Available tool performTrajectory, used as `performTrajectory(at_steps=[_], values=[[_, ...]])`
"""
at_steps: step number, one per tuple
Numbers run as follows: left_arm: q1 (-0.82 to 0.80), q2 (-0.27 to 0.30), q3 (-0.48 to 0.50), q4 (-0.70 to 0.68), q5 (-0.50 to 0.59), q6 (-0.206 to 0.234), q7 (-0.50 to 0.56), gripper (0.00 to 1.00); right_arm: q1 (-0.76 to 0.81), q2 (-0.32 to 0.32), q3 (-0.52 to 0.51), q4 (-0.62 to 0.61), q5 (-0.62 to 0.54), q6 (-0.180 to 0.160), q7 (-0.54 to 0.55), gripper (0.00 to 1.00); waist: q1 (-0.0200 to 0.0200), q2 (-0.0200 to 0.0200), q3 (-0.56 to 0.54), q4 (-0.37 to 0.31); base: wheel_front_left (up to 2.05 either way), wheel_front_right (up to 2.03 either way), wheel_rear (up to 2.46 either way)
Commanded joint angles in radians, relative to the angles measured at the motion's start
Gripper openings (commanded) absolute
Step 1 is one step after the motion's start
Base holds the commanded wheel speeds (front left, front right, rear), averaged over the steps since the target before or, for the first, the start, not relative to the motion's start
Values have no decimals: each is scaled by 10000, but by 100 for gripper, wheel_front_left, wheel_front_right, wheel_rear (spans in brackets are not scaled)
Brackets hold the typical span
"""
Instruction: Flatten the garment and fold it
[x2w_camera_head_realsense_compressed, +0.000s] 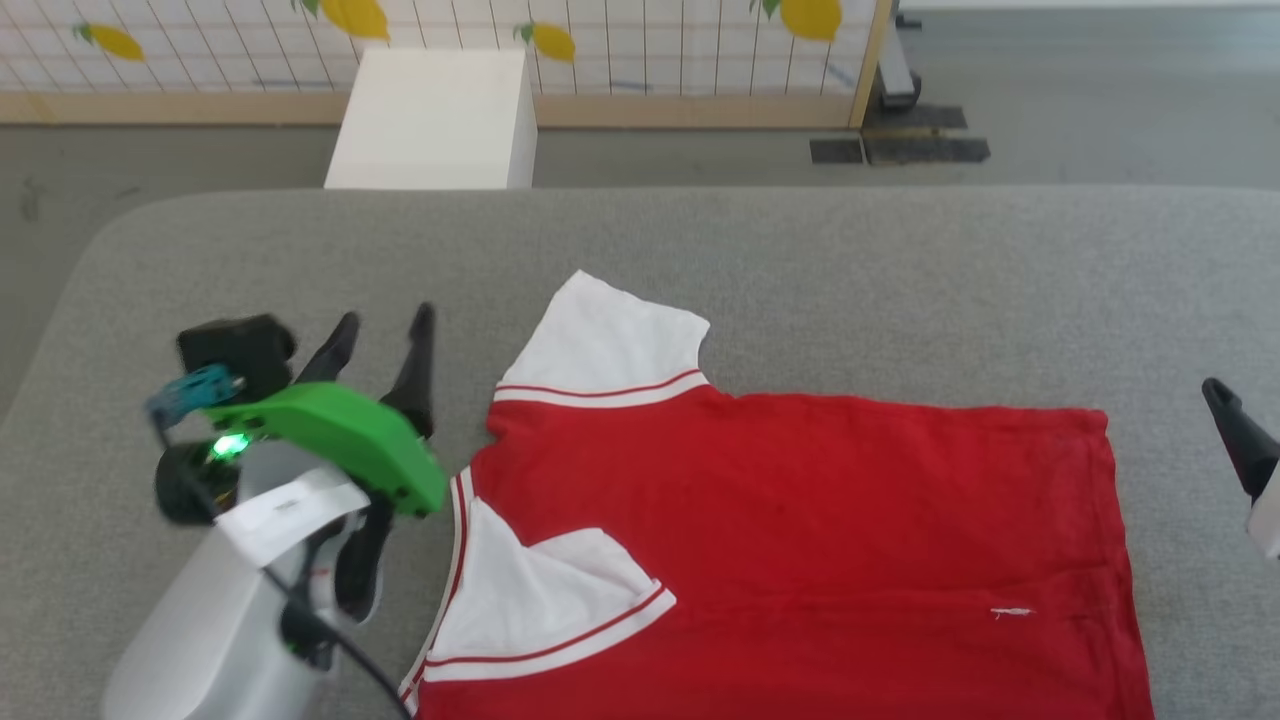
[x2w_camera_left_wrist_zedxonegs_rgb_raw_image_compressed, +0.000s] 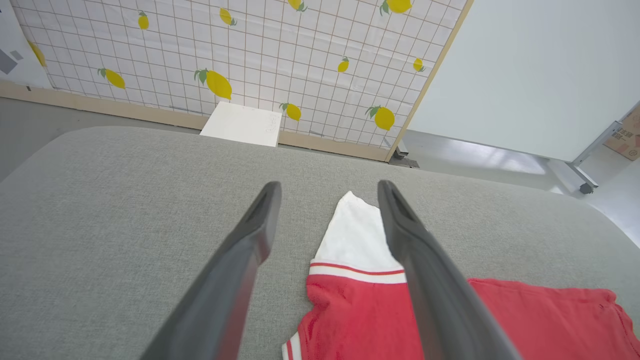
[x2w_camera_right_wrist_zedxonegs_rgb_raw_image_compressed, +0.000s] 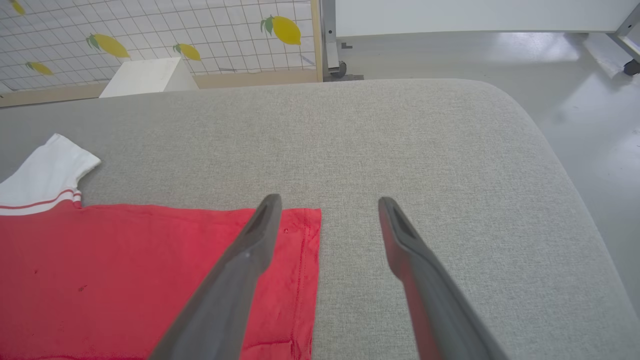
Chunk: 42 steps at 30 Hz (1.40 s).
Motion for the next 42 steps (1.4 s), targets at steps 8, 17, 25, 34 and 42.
performTrajectory(at_steps=[8,17,25,34,42], values=[[-2650,-1396,-968,2442,680,-900,-542,100,-840,-559,186,334,208,-15,-301,100,0,0,2012,209,0,0,0],[-6062,-2383,-1450,6087,441,-1383,1654,100,-1311,-958,722,96,571,-15,-410,100,0,0,3362,-63,0,0,0],[-7997,-2627,-2074,8151,553,-1124,4470,100,-1234,-1068,1053,-97,730,-15,-432,100,0,0,3754,-520,0,0,0],[-8148,-2770,-2832,9096,848,-969,5929,88,-1107,-1195,1019,-250,854,-15,-434,100,0,0,3956,-670,0,0,0],[-7955,-2693,-2545,8915,493,-1241,5372,0,-862,-1241,840,-542,858,-15,-321,100,0,0,3818,-545,0,0,0]])
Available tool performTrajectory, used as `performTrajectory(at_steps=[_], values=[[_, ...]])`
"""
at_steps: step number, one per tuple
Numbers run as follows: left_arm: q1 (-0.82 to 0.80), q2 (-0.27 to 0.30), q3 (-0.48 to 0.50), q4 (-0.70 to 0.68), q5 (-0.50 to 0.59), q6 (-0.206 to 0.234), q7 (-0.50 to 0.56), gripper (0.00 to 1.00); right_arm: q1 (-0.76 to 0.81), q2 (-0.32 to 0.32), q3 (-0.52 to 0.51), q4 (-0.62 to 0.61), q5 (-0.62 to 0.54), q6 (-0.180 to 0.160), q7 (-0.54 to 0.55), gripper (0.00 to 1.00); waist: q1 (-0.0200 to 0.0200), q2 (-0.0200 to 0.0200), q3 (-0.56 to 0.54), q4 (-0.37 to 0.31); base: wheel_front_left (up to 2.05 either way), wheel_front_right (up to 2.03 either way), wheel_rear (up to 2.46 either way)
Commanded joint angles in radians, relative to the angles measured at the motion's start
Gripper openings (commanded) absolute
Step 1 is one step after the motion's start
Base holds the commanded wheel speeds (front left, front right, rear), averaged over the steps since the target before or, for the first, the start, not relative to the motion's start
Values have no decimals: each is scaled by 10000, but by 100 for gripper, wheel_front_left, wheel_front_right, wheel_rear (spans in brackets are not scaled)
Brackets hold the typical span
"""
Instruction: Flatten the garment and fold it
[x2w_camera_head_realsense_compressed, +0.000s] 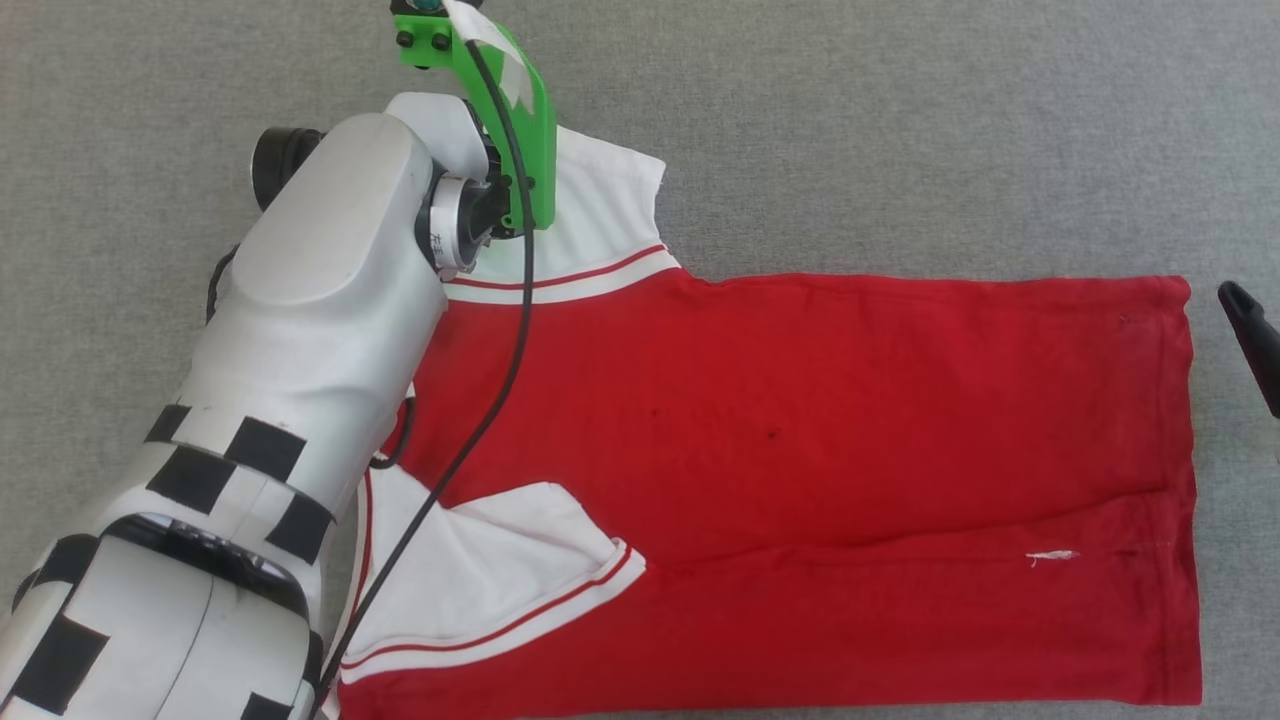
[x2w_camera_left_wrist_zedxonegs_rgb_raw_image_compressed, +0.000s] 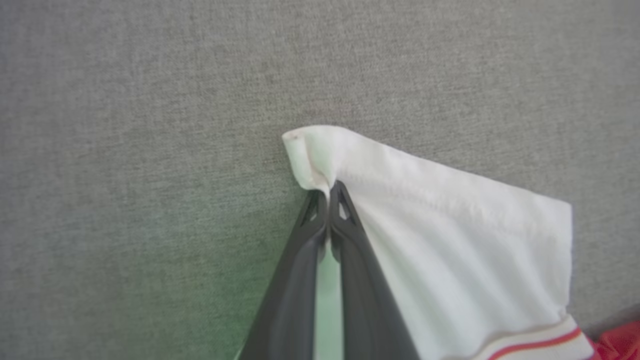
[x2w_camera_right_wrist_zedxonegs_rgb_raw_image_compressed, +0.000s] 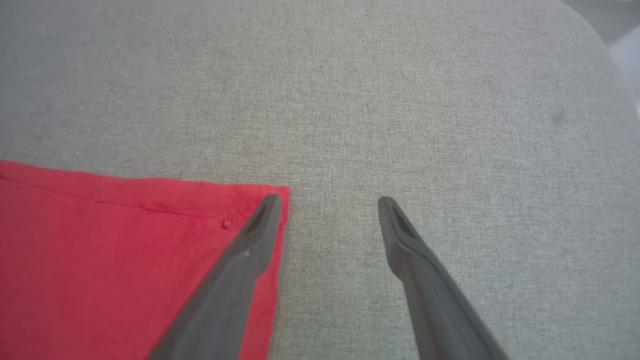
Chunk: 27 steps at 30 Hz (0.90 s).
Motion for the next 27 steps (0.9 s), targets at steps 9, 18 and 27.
performTrajectory(at_steps=[9,18,27], values=[[453,74,246,-681,-377,-382,-551,0,-128,-338,527,-7,-449,-15,1880,100,-1,-1,-381,244,0,0,0],[688,110,181,-1452,-393,-252,-629,0,-1189,-675,1907,677,-958,-15,3397,100,-1,-1,-53,614,0,0,0],[1101,268,463,-2191,-602,-163,-1183,0,-1320,-848,2619,1229,-566,-15,3479,0,-1,-1,30,690,0,0,0]])
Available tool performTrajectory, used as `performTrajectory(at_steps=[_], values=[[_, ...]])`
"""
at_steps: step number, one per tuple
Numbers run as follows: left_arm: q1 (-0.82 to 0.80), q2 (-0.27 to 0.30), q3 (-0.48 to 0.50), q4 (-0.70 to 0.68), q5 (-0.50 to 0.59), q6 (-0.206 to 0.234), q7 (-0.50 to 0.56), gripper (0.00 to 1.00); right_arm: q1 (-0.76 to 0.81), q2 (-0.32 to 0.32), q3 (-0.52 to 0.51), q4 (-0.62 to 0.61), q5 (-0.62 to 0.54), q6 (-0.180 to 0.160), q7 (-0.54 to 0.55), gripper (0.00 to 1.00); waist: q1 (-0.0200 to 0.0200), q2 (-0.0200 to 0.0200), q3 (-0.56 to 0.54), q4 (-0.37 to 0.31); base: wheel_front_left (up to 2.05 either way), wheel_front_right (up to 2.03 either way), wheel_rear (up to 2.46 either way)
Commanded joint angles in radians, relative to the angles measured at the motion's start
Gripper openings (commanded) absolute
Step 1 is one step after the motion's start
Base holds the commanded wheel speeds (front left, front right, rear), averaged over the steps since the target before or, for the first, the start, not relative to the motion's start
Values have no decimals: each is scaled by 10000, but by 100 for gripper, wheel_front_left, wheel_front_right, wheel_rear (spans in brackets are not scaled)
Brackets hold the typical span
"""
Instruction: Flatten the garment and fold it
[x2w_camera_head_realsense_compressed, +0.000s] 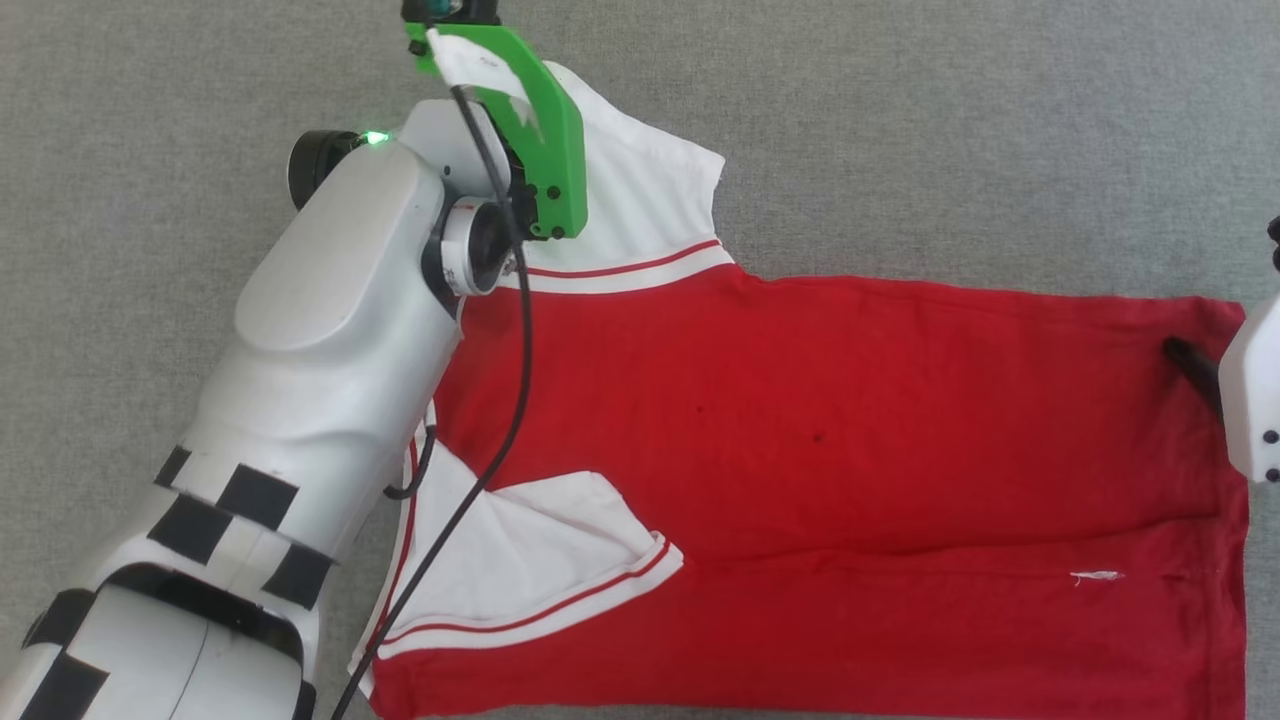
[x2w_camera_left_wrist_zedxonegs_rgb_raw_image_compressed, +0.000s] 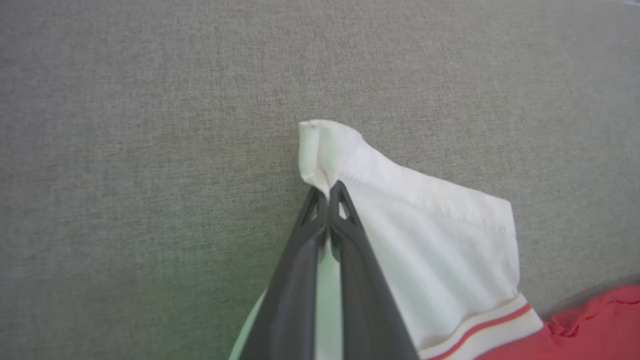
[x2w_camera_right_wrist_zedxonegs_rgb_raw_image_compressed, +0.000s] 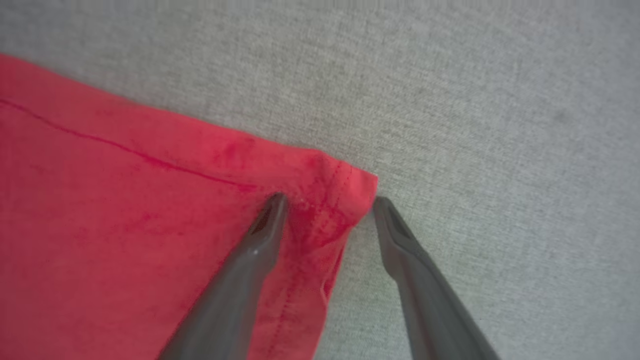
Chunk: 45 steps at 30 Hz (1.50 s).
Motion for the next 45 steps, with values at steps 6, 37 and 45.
performTrajectory(at_steps=[6,37,45], values=[[665,417,320,-787,-255,-104,-603,0,51,317,-286,331,356,-15,-733,0,0,0,-722,-45,0,0,0],[10565,2542,1630,-6955,-2560,2282,-1332,0,4732,2305,-1456,214,-305,-15,-263,0,0,0,-4092,161,0,0,0],[10578,2399,1626,-5972,-2804,2153,-1237,100,4701,2772,-1681,559,-301,-15,-1029,100,0,0,-4439,-69,0,0,0]])
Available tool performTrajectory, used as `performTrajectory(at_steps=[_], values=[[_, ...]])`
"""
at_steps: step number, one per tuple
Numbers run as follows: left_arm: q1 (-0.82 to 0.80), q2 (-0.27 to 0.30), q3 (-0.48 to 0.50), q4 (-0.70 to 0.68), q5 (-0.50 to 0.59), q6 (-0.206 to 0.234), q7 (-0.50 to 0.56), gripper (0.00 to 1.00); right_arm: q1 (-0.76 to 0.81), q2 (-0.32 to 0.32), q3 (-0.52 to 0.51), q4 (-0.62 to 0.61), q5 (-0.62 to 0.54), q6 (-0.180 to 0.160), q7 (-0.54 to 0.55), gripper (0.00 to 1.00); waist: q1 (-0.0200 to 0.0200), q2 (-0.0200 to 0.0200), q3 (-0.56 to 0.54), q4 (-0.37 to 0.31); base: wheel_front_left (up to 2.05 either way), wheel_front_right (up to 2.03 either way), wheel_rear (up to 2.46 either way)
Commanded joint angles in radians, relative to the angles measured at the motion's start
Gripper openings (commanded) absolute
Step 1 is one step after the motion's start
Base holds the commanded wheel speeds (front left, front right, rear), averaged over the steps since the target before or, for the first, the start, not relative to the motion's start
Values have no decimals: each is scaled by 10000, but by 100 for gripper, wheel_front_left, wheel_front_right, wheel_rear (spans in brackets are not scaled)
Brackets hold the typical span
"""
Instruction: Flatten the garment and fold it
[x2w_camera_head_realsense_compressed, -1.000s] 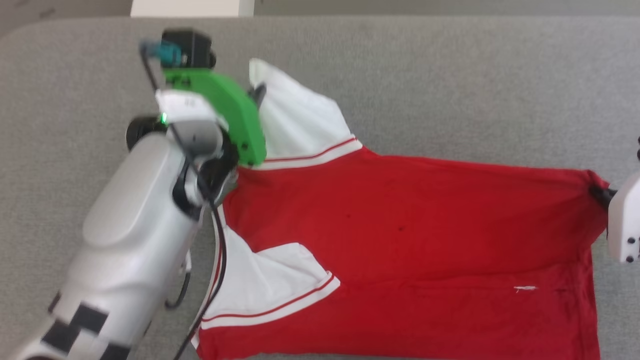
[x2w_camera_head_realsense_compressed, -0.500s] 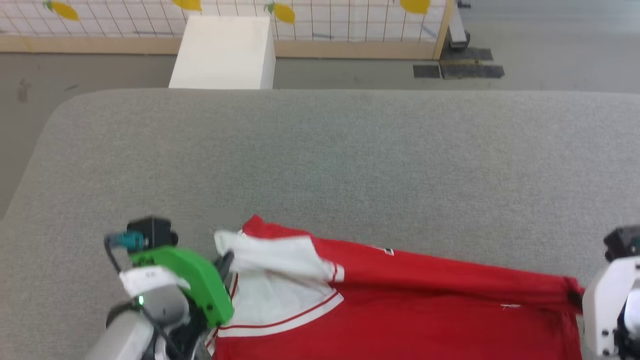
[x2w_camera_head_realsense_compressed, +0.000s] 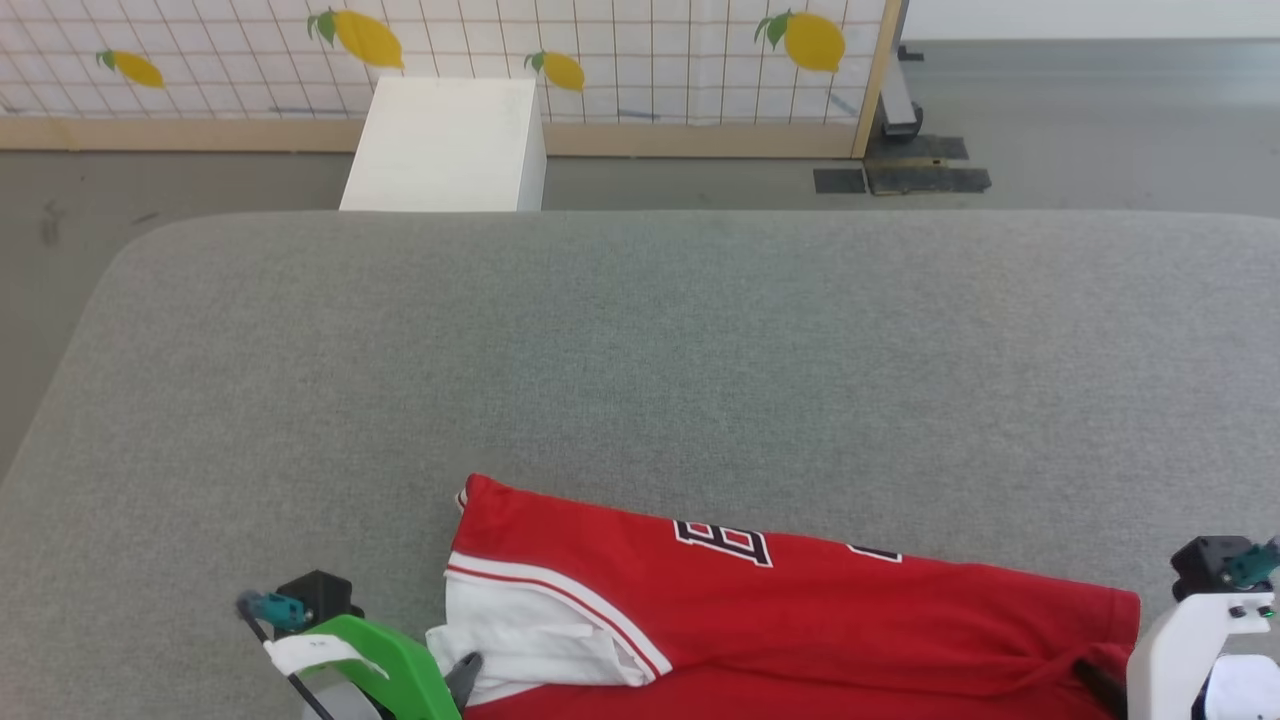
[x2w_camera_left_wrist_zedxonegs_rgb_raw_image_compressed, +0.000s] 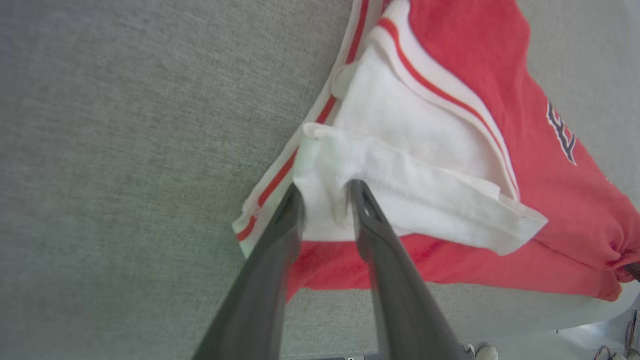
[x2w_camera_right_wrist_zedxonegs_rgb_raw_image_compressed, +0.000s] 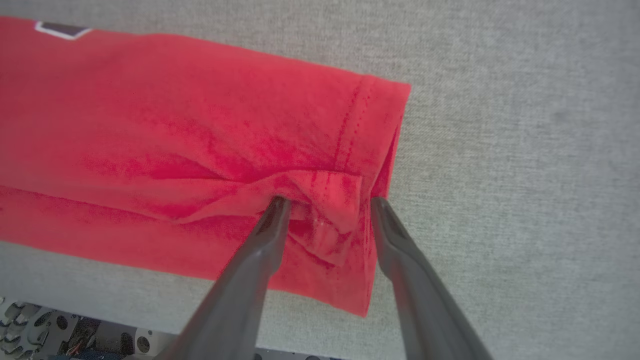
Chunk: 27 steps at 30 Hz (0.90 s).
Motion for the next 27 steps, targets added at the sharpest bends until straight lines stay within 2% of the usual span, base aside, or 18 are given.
performTrajectory(at_steps=[1,5,8,11,15,18,21,24,27], values=[[-77,148,72,-33,-42,19,67,100,38,34,-109,-92,76,-17,-83,100,1,-1,-180,-74,0,0,0],[-124,665,465,-588,-28,208,141,100,302,-39,-606,-619,319,-17,-105,100,1,-1,-421,-99,0,0,0],[-96,903,1153,-1359,-21,451,-331,100,501,-120,-1157,-981,335,-17,-108,100,1,-1,-555,-123,0,0,0],[-190,1136,1634,-1895,506,429,-1300,100,526,-55,-1657,-1132,322,-17,-128,100,1,-1,-588,-79,0,0,0],[-403,1200,1798,-1930,1659,88,-3093,100,403,-123,-1718,-1079,341,-17,-290,100,1,-1,-490,-18,0,0,0],[-614,1061,1667,-1551,2584,-379,-4710,100,359,-337,-1318,-777,492,-17,-320,100,1,-1,-371,65,0,0,0],[-757,900,1409,-1012,3269,-746,-5899,100,314,-559,-919,-377,603,-17,-396,100,1,-1,-248,138,0,0,0],[-960,606,1318,-640,3836,-1000,-6550,100,213,-739,-554,62,755,-17,-495,100,1,-1,-112,217,0,0,0],[-1108,263,1377,-496,4349,-1189,-6720,100,92,-855,-307,443,895,-17,-605,100,1,-1,28,292,0,0,0]])
